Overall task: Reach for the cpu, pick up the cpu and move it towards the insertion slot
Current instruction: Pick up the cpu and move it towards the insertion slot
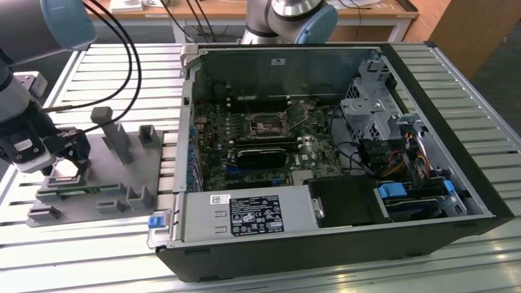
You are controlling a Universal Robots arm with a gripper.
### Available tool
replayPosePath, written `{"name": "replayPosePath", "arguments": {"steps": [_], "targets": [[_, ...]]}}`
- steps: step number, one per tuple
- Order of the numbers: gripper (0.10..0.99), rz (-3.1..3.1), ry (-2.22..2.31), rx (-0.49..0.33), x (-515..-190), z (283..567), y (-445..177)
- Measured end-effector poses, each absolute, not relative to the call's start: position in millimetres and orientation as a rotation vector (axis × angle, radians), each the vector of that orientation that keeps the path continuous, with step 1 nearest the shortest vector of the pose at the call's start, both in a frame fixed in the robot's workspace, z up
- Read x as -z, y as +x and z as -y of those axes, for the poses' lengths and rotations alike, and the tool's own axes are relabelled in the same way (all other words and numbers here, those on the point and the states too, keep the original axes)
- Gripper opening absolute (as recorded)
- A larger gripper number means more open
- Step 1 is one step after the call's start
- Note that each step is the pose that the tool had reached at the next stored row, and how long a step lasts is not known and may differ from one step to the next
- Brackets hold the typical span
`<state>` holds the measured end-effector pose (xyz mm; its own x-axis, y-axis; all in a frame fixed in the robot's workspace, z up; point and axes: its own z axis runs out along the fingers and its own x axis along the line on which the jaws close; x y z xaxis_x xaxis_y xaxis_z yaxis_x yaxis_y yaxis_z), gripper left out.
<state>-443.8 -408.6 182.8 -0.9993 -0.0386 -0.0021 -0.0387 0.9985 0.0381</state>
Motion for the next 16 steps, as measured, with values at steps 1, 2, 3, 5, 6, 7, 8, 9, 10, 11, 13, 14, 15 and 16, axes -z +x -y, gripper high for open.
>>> {"name": "replayPosePath", "arguments": {"steps": [1, 2, 3, 5, 6, 7, 8, 9, 10, 11, 13, 14, 15, 16], "targets": [[0.686, -3.139, -0.061, -0.06, -182.7, 409.0, -443.8], [0.686, -3.139, -0.061, -0.06, -182.6, 409.3, -443.8], [0.686, -3.139, -0.061, -0.06, -182.5, 409.4, -443.8], [0.686, -3.139, -0.06, -0.06, -182.5, 409.5, -443.7], [0.686, -3.139, -0.061, -0.061, -182.5, 409.6, -443.7], [0.686, -3.139, -0.061, -0.061, -182.5, 409.6, -443.7], [0.686, -3.139, -0.061, -0.061, -182.5, 409.6, -443.7], [0.671, -3.139, -0.061, -0.061, -182.5, 409.6, -443.7], [0.671, -3.139, -0.061, -0.061, -182.6, 409.6, -443.6], [0.6, -3.139, -0.061, -0.061, -182.6, 409.6, -443.6], [0.6, -3.139, -0.061, -0.061, -183.0, 409.6, -443.7], [0.6, -3.139, -0.061, -0.061, -183.3, 409.6, -443.6], [0.6, -3.139, -0.061, -0.061, -183.5, 409.6, -443.7], [0.6, -3.139, -0.061, -0.061, -183.9, 409.6, -443.6]]}}
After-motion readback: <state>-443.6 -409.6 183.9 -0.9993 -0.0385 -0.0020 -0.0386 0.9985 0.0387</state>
